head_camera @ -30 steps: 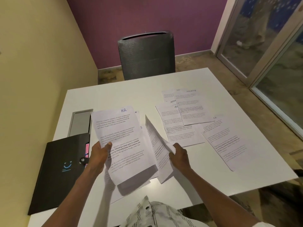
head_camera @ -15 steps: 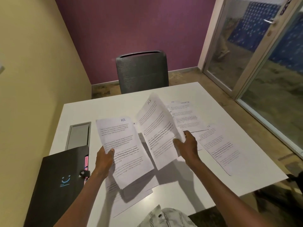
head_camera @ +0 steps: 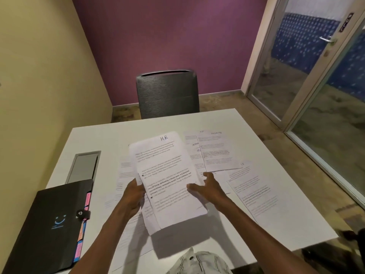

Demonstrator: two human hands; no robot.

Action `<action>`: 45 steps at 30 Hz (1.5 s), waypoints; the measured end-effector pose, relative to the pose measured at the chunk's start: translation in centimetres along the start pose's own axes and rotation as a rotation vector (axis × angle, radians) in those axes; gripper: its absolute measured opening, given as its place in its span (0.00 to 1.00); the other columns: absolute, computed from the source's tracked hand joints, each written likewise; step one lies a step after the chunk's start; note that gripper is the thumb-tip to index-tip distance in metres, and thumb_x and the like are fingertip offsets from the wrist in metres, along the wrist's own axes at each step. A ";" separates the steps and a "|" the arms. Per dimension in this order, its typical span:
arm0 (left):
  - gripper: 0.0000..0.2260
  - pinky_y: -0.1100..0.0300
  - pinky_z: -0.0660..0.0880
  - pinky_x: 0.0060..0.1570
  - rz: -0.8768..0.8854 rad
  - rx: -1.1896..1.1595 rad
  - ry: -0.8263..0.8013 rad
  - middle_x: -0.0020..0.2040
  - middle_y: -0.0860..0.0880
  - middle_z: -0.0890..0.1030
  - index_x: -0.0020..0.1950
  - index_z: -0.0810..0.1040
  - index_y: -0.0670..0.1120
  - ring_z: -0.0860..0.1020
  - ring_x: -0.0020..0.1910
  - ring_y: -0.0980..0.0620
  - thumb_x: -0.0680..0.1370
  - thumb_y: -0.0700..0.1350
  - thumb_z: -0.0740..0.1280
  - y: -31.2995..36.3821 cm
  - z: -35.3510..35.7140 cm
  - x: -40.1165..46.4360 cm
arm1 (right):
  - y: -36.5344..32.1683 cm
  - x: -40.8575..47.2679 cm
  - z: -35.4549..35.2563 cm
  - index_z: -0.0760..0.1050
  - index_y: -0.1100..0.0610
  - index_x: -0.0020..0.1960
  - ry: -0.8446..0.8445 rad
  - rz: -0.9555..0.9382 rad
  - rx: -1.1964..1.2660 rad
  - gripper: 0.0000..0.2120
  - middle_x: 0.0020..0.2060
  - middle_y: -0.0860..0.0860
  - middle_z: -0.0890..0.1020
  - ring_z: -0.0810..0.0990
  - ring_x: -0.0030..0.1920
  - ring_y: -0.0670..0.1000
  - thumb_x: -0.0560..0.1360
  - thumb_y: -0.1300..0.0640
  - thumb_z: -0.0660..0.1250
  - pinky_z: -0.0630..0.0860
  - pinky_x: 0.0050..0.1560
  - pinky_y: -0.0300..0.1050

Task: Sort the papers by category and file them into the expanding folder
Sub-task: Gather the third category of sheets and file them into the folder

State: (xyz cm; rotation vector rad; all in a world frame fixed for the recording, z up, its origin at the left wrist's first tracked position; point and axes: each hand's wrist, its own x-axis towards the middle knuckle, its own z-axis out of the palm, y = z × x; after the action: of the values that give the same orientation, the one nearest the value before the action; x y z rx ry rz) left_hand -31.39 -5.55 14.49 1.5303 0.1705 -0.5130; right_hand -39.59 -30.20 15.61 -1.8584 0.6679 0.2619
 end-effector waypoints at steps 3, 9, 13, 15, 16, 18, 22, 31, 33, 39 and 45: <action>0.06 0.59 0.80 0.37 0.012 0.032 -0.044 0.45 0.44 0.86 0.50 0.83 0.44 0.85 0.42 0.48 0.80 0.37 0.66 -0.1 2.5 -0.5 | -1.0 1.1 -2.3 0.55 0.56 0.76 -0.057 -0.074 -0.027 0.46 0.70 0.52 0.69 0.69 0.70 0.54 0.68 0.41 0.76 0.67 0.59 0.41; 0.15 0.50 0.82 0.45 -0.043 -0.156 0.121 0.43 0.44 0.86 0.51 0.81 0.44 0.84 0.44 0.44 0.82 0.54 0.63 0.2 8.2 -0.2 | -0.9 2.9 -4.6 0.71 0.59 0.62 -0.030 -0.141 0.213 0.19 0.53 0.48 0.80 0.78 0.49 0.44 0.74 0.61 0.71 0.72 0.34 0.25; 0.23 0.49 0.75 0.55 0.024 -0.161 0.266 0.45 0.51 0.82 0.55 0.80 0.51 0.80 0.49 0.47 0.77 0.67 0.58 0.0 10.6 1.1 | 0.3 4.0 -4.8 0.72 0.58 0.64 0.005 -0.213 0.145 0.17 0.58 0.50 0.80 0.79 0.57 0.51 0.76 0.60 0.69 0.73 0.40 0.30; 0.16 0.49 0.78 0.57 0.152 0.004 0.260 0.49 0.52 0.85 0.57 0.81 0.49 0.83 0.51 0.50 0.78 0.59 0.67 -0.1 11.5 1.1 | 0.7 4.6 -5.4 0.72 0.57 0.63 0.049 -0.247 0.134 0.16 0.58 0.50 0.80 0.78 0.58 0.52 0.76 0.59 0.68 0.75 0.49 0.38; 0.13 0.49 0.79 0.56 0.204 0.066 0.260 0.51 0.53 0.85 0.58 0.82 0.49 0.83 0.52 0.52 0.78 0.54 0.70 -0.3 11.8 1.1 | 0.8 4.8 -5.8 0.73 0.57 0.63 0.070 -0.273 0.140 0.16 0.58 0.51 0.80 0.78 0.58 0.52 0.76 0.59 0.68 0.75 0.52 0.41; 0.09 0.52 0.80 0.54 0.265 0.120 0.280 0.52 0.54 0.85 0.58 0.81 0.50 0.84 0.51 0.56 0.79 0.48 0.70 -0.7 12.5 0.8 | 1.0 5.2 -6.5 0.73 0.57 0.62 0.094 -0.309 0.180 0.15 0.56 0.50 0.80 0.79 0.56 0.51 0.77 0.60 0.68 0.73 0.53 0.41; 0.08 0.56 0.79 0.49 0.269 0.156 0.316 0.51 0.54 0.85 0.57 0.81 0.49 0.83 0.50 0.56 0.79 0.48 0.70 -1.8 13.5 0.1 | 2.4 5.7 -7.2 0.72 0.52 0.60 0.069 -0.329 0.226 0.13 0.53 0.46 0.80 0.78 0.52 0.46 0.77 0.59 0.69 0.71 0.47 0.32; 0.08 0.53 0.78 0.47 0.121 0.229 0.297 0.48 0.52 0.85 0.53 0.82 0.48 0.82 0.50 0.52 0.77 0.49 0.72 -6.5 13.0 0.1 | 6.8 6.5 -5.6 0.73 0.56 0.63 -0.040 -0.195 0.254 0.18 0.50 0.48 0.80 0.78 0.50 0.48 0.75 0.64 0.70 0.72 0.42 0.25; 0.09 0.51 0.79 0.48 0.129 0.237 0.300 0.48 0.52 0.85 0.52 0.82 0.48 0.83 0.50 0.52 0.77 0.52 0.71 -6.5 13.2 0.4 | 6.7 6.8 -5.5 0.74 0.58 0.62 -0.029 -0.191 0.241 0.16 0.50 0.50 0.80 0.78 0.49 0.50 0.75 0.63 0.69 0.72 0.40 0.27; 0.12 0.50 0.79 0.49 0.107 0.272 0.308 0.52 0.52 0.85 0.58 0.80 0.47 0.82 0.52 0.52 0.78 0.51 0.69 -7.3 13.2 0.6 | 7.5 7.4 -4.8 0.73 0.58 0.65 -0.039 -0.161 0.170 0.17 0.51 0.49 0.80 0.80 0.52 0.51 0.77 0.62 0.68 0.71 0.40 0.26; 0.20 0.47 0.80 0.52 0.089 0.343 0.287 0.54 0.51 0.84 0.62 0.79 0.45 0.82 0.53 0.49 0.76 0.56 0.66 -7.0 12.5 1.3 | 8.1 7.8 -4.4 0.72 0.59 0.66 -0.060 -0.172 0.129 0.18 0.54 0.50 0.80 0.79 0.55 0.51 0.77 0.63 0.67 0.72 0.49 0.33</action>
State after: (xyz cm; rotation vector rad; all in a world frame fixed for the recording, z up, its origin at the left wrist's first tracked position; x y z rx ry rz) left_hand -35.79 -17.76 8.22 1.9363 0.2434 -0.2560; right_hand -38.34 -38.75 7.21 -1.7650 0.4700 0.1582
